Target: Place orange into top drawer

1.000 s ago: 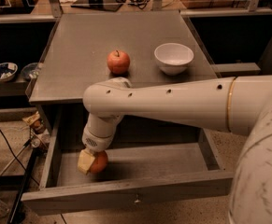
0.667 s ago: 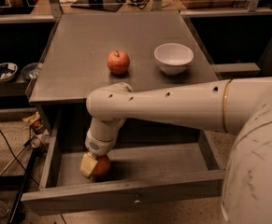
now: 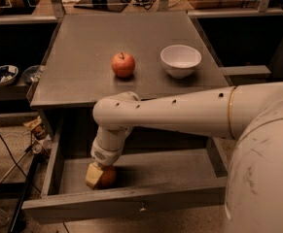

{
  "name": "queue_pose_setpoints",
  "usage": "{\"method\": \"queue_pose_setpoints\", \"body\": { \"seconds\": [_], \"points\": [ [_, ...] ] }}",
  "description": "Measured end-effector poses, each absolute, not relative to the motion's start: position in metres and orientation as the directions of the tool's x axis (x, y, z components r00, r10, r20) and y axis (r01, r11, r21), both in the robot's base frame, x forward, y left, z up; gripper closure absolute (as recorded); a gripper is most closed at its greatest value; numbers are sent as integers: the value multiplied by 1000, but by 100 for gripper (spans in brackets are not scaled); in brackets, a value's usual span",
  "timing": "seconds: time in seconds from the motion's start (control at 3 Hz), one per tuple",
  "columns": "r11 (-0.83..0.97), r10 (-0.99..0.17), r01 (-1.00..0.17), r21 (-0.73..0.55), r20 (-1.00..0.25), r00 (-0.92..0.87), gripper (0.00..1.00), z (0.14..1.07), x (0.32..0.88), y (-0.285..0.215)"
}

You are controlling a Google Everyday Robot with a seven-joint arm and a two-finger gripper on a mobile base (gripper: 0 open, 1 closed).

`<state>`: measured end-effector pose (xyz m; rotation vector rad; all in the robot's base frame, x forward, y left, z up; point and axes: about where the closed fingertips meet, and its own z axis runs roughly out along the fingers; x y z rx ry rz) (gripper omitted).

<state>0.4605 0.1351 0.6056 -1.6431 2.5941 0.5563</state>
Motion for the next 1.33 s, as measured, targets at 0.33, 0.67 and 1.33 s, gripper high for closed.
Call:
{"method": "queue_pose_setpoints", "body": {
  "seconds": [0.33,0.67,1.33],
  "points": [
    [382,-872,-879,285,-205,-445,73,606,460,135],
    [382,-872,-879,285,-205,-445,42,606,460,135],
    [382,-872,-879,285,-205,-445,0,606,460,135]
  ]
}}
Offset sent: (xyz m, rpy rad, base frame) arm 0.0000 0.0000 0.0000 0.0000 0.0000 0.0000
